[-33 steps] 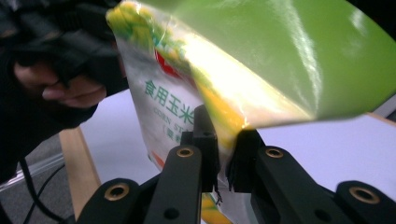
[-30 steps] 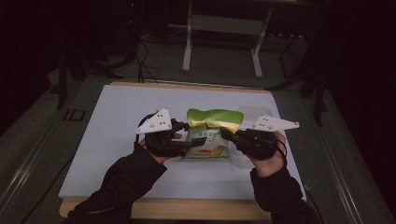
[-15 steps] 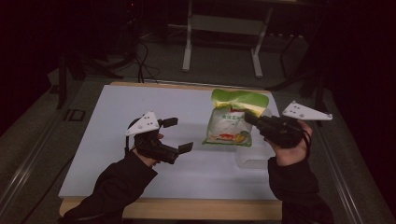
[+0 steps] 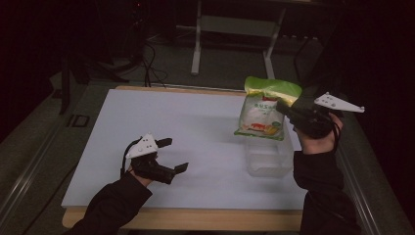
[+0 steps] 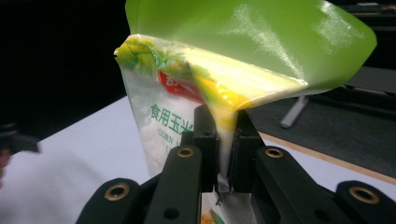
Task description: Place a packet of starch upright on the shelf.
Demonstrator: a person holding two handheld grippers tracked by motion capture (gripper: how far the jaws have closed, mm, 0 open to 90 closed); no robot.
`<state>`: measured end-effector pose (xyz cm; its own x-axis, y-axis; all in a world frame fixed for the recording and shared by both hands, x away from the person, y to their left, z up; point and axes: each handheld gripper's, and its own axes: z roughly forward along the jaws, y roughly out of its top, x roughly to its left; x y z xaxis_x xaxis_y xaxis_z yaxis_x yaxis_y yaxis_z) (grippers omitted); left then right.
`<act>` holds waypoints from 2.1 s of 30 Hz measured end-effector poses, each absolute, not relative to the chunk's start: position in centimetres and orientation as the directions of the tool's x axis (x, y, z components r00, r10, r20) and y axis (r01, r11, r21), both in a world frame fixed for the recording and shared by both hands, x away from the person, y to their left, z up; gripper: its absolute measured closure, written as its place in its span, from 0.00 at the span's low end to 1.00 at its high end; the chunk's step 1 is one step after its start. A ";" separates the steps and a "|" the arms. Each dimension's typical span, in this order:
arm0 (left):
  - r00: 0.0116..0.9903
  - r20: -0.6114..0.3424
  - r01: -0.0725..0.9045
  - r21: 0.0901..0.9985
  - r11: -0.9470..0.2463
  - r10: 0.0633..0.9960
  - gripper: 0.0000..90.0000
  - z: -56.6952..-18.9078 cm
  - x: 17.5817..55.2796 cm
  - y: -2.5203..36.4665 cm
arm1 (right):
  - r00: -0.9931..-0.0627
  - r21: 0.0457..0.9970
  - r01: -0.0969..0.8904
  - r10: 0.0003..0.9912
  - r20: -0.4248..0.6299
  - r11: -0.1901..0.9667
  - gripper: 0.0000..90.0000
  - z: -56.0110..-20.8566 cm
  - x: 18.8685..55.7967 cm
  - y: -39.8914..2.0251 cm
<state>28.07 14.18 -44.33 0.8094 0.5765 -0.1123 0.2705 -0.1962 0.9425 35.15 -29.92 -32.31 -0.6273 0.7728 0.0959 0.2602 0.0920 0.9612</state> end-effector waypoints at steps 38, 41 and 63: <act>0.819 -0.111 0.240 0.957 -0.162 0.563 0.01 -48.5 27.4 14.6 | -0.461 0.896 0.441 0.870 0.174 0.055 0.94 -38.6 44.8 -32.2; 0.818 -0.115 0.245 0.956 -0.160 0.563 0.01 -48.6 27.4 14.7 | -0.463 0.886 0.461 0.864 0.197 0.045 0.94 -39.3 45.0 -32.2; 0.822 -0.128 0.252 0.956 -0.153 0.555 0.01 -48.8 27.4 14.8 | -0.418 0.811 0.584 0.866 0.274 0.025 0.94 -43.3 44.8 -34.3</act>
<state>27.44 14.78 -48.79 0.8221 0.5547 -0.1279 0.2517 -0.1526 0.9557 44.79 -34.33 -43.28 -0.4176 0.8662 0.2743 0.5841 0.0246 0.8113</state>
